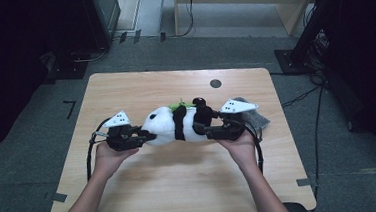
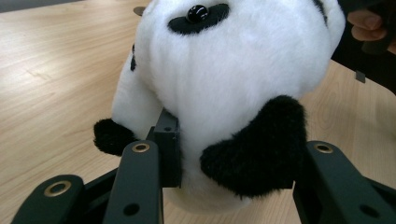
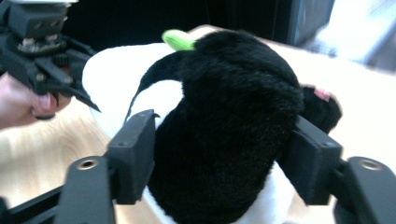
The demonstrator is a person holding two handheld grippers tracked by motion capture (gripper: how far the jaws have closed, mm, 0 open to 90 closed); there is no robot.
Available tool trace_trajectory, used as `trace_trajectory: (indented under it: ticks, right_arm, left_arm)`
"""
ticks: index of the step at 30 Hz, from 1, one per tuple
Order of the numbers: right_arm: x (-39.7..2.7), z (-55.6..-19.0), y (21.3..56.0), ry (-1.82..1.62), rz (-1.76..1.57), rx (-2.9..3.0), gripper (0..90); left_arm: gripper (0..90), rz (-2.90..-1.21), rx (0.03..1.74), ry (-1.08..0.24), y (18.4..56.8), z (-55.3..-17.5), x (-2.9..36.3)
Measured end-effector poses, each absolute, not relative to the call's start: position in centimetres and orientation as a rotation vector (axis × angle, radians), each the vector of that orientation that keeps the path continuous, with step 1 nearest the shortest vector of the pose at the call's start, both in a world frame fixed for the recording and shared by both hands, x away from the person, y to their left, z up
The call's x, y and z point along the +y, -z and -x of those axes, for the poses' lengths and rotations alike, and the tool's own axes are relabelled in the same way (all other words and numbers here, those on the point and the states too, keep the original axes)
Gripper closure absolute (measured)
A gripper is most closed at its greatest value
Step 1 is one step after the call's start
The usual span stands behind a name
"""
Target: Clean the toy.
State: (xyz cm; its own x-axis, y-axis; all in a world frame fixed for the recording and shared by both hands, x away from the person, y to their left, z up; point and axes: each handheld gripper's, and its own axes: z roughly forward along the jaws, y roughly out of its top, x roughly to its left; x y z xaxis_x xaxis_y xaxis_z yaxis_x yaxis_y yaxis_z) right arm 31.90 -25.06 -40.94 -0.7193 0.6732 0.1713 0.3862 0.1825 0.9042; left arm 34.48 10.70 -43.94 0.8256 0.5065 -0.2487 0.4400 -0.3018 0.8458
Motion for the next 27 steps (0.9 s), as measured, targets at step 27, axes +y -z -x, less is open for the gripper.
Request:
trace_trajectory:
  ticks: [27]
  right_arm:
    - [-24.1, -31.5, 43.7, -1.504, -0.730, 2.268, 0.0]
  left_arm:
    - [57.4, -1.826, 0.702, 0.104, 42.1, -34.6, 11.6]
